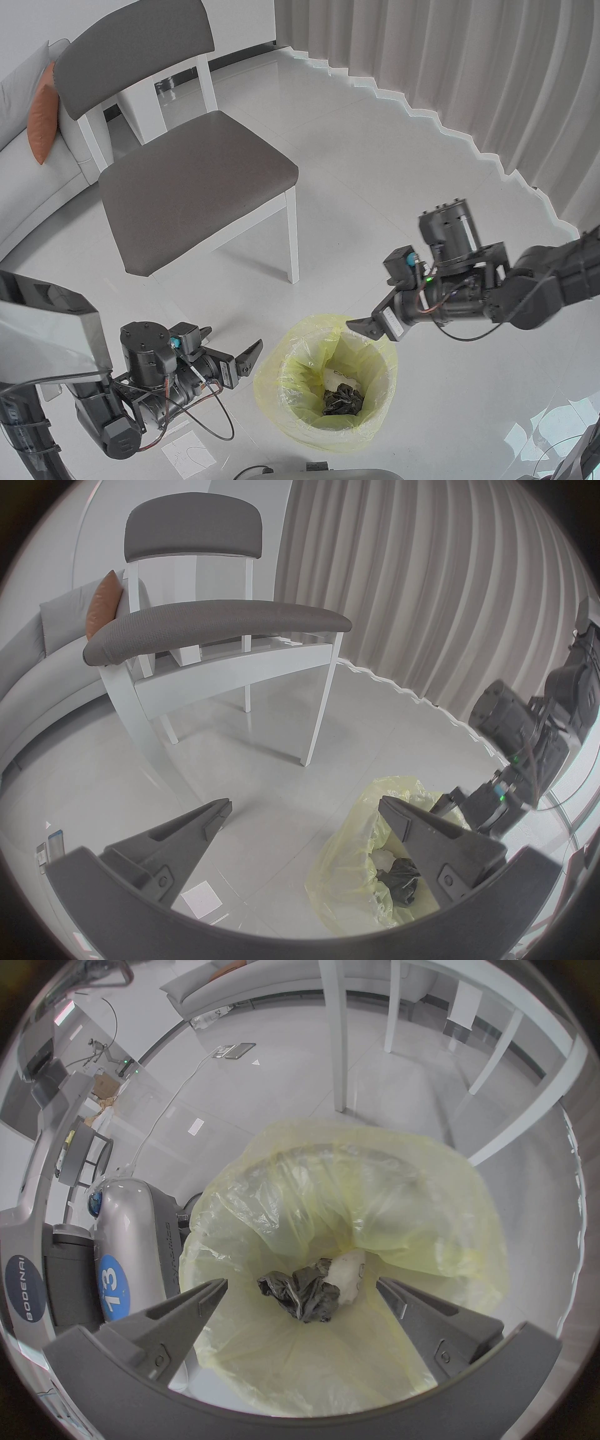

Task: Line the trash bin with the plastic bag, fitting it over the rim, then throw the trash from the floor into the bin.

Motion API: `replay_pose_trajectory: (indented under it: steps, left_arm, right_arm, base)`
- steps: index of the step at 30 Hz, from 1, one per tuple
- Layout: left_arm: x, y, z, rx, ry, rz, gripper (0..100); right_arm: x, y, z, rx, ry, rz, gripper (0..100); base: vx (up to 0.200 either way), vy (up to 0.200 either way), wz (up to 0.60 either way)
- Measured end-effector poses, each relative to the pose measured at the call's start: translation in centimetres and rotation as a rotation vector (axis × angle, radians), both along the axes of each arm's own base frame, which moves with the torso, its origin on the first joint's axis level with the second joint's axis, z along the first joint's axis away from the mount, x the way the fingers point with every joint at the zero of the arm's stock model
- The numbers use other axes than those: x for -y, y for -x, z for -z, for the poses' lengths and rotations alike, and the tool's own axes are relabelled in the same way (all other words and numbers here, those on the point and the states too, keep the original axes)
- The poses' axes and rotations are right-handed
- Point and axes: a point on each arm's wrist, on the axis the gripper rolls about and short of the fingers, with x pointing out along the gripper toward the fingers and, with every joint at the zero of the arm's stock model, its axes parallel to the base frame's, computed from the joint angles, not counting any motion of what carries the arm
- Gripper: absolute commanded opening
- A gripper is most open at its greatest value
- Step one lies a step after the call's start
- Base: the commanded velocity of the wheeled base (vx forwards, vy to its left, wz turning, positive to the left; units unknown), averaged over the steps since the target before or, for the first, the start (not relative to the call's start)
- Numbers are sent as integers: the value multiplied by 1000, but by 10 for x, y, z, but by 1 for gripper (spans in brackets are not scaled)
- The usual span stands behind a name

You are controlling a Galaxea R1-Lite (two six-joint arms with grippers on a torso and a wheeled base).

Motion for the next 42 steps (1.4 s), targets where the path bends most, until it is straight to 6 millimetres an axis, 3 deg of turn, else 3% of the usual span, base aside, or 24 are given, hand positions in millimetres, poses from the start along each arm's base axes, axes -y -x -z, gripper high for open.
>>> replay_pose_trajectory:
  steps: [6, 12, 21, 26, 30, 38, 42]
  left_arm:
    - [-10, 22, -27, -3, 20, 64, 100]
    - [-27, 43, -68, 64, 57, 54, 100]
    - [-66, 88, -118, 67, 54, -20, 100]
    - [-89, 125, -142, 77, 56, -70, 100]
    - [-109, 162, -155, 136, 76, -130, 100]
    - [-134, 241, -152, 231, 108, -240, 100]
    - [-139, 269, -149, 294, 146, -301, 100]
  right_arm:
    - [40, 26, -39, 174, -127, 123, 100]
    - [92, 54, -75, 351, -236, 271, 100]
    - [147, 116, -105, 534, -332, 408, 100]
    - [168, 156, -105, 609, -381, 459, 100]
    - [181, 191, -92, 654, -408, 495, 100]
    - [197, 259, -58, 700, -452, 547, 100]
    - [201, 293, -34, 690, -494, 556, 100]
  base:
    - [0, 0, 0]
    - [0, 0, 0]
    - [0, 0, 0]
    - [0, 0, 0]
    - [0, 0, 0]
    - [0, 0, 0]
    - [0, 0, 0]
